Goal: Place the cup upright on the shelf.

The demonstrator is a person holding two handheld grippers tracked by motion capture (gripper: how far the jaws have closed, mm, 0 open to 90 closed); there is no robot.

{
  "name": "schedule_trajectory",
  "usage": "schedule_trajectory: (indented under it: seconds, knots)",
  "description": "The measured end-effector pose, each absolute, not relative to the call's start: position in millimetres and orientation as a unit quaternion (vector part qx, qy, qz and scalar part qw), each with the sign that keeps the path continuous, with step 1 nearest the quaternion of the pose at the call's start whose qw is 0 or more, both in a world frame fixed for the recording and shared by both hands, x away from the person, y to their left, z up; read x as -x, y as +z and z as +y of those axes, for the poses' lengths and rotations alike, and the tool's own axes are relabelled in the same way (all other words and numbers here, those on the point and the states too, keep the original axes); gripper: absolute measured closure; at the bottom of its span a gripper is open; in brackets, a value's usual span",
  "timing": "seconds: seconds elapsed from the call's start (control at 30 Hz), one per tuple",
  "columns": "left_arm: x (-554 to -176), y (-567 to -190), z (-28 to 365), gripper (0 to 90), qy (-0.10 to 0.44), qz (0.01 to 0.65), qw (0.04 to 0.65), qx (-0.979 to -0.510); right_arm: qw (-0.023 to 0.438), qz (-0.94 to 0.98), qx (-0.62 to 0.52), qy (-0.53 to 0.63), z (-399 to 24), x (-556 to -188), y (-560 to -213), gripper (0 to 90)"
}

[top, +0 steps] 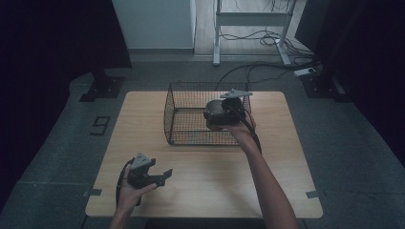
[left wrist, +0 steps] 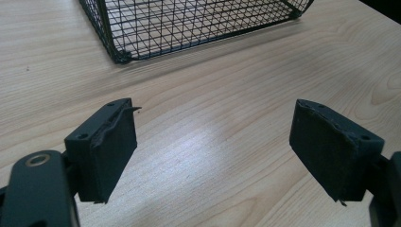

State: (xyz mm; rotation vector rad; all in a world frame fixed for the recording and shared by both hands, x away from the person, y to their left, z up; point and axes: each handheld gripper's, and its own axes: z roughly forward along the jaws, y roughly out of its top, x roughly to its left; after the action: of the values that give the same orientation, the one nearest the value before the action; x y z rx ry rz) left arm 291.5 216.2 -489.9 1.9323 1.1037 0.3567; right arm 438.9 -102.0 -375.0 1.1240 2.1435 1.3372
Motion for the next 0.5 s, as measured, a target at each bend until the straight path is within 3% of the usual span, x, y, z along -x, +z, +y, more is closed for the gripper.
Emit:
schedule_trajectory:
  seconds: [0.5]
  knots:
    - [-292, -490, 221, 15.9, 0.143, 0.445, 0.430, -0.772, 0.182, 0.764, -0.422, 0.454, -95, -482, -386, 13.6]
